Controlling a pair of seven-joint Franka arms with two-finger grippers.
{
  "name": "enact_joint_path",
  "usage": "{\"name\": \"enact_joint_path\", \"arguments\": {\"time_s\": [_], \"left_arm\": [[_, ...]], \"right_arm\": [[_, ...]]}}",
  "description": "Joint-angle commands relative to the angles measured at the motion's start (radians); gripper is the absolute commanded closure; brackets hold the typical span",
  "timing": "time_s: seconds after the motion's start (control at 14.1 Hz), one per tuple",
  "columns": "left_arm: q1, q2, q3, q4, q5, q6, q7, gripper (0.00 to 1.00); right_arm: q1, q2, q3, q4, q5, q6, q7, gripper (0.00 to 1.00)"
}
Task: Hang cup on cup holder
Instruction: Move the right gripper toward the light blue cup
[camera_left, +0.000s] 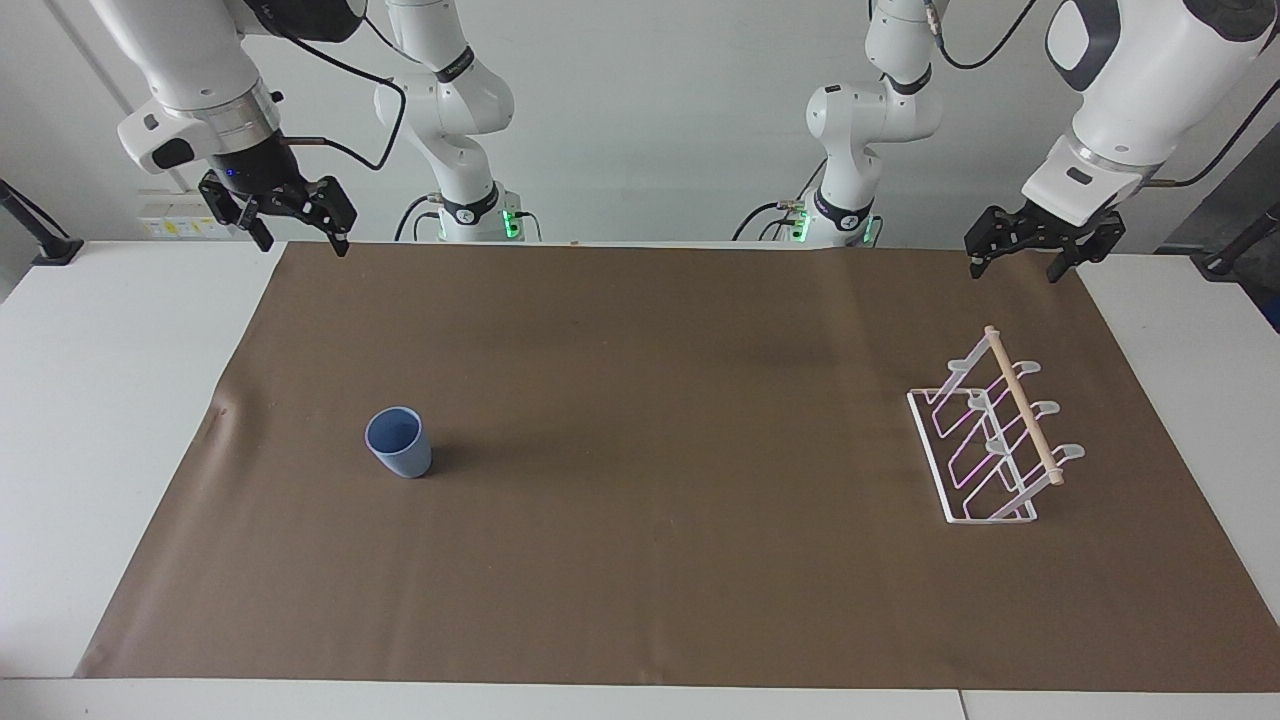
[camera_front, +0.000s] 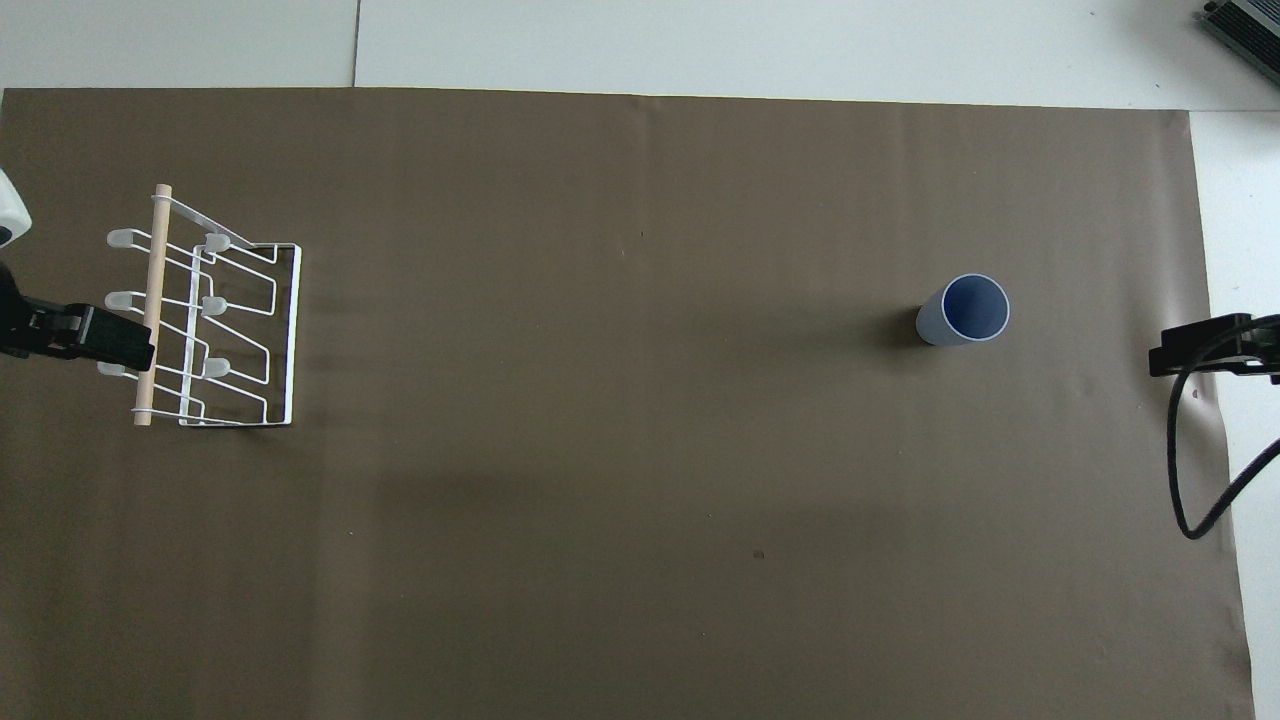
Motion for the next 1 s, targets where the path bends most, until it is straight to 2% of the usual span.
{"name": "enact_joint_path", "arguments": {"time_s": [0.0, 0.14, 0.36, 0.93], "left_arm": [[-0.008, -0.011, 0.003, 0.001, 0.007, 0.041, 0.000, 0.00], [-0.010, -0.009, 0.004, 0.021, -0.018, 0.030, -0.003, 0.00], [-0.010, 0.000, 0.004, 0.062, -0.024, -0.017, -0.003, 0.00], [-0.002, -0.015, 0.008, 0.023, -0.039, 0.001, 0.000, 0.00]], "right_arm": [[-0.007, -0.016, 0.005, -0.018, 0.019, 0.013, 0.002, 0.00], [-0.004, -0.019, 0.005, -0.045, 0.018, 0.066, 0.001, 0.00], [-0.015, 0.030, 0.005, -0.076, 0.018, 0.163, -0.030, 0.00], [-0.012, 0.272, 0.008, -0.104, 0.041, 0.476, -0.054, 0.00]]}}
